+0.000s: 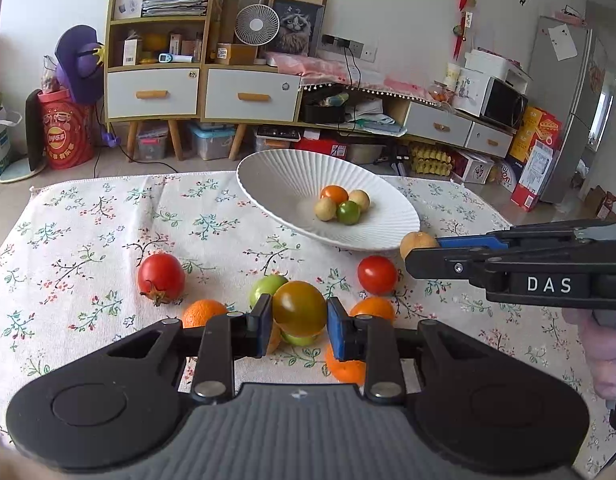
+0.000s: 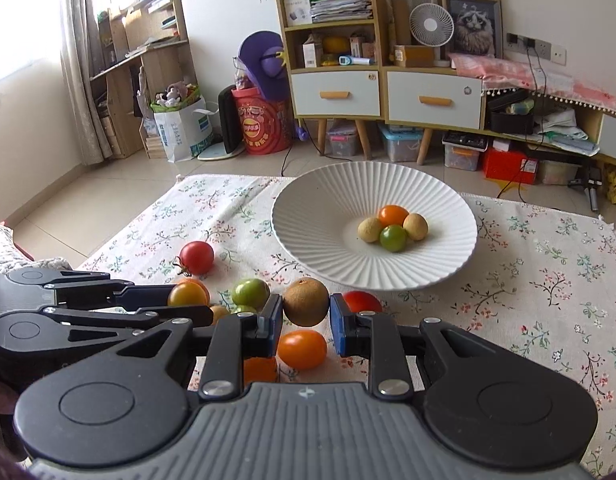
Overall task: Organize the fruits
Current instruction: 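Carry the tomato with the left gripper while the right gripper carries the kiwi over the bowl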
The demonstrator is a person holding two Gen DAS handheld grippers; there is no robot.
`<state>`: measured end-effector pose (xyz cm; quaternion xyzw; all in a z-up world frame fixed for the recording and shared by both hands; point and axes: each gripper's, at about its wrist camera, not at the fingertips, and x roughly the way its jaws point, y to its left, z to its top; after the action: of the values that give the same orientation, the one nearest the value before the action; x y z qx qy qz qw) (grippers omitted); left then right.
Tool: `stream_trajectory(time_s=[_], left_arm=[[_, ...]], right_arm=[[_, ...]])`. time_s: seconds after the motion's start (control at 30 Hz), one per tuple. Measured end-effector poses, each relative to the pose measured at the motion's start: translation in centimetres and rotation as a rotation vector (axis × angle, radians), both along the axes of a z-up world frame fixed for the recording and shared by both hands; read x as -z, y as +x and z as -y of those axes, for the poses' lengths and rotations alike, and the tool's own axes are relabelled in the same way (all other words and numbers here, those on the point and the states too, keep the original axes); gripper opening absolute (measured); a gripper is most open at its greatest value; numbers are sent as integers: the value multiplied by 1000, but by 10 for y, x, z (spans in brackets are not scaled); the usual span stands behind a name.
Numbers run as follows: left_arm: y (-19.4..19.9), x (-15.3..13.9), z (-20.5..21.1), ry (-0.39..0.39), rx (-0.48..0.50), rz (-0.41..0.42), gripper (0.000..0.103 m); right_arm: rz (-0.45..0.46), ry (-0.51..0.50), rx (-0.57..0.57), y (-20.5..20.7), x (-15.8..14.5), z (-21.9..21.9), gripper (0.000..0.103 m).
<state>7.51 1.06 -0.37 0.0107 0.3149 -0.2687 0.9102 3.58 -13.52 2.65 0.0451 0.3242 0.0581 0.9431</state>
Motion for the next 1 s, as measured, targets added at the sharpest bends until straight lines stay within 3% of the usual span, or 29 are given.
stream_trajectory(time_s=[0.6, 1.0], left_arm=[[12, -15, 15, -32, 3, 12, 21], [46, -12, 35, 8, 27, 22, 21]], right_arm=[[39, 32, 57, 15, -12, 13, 23], [21, 53, 116, 37, -7, 34, 23]])
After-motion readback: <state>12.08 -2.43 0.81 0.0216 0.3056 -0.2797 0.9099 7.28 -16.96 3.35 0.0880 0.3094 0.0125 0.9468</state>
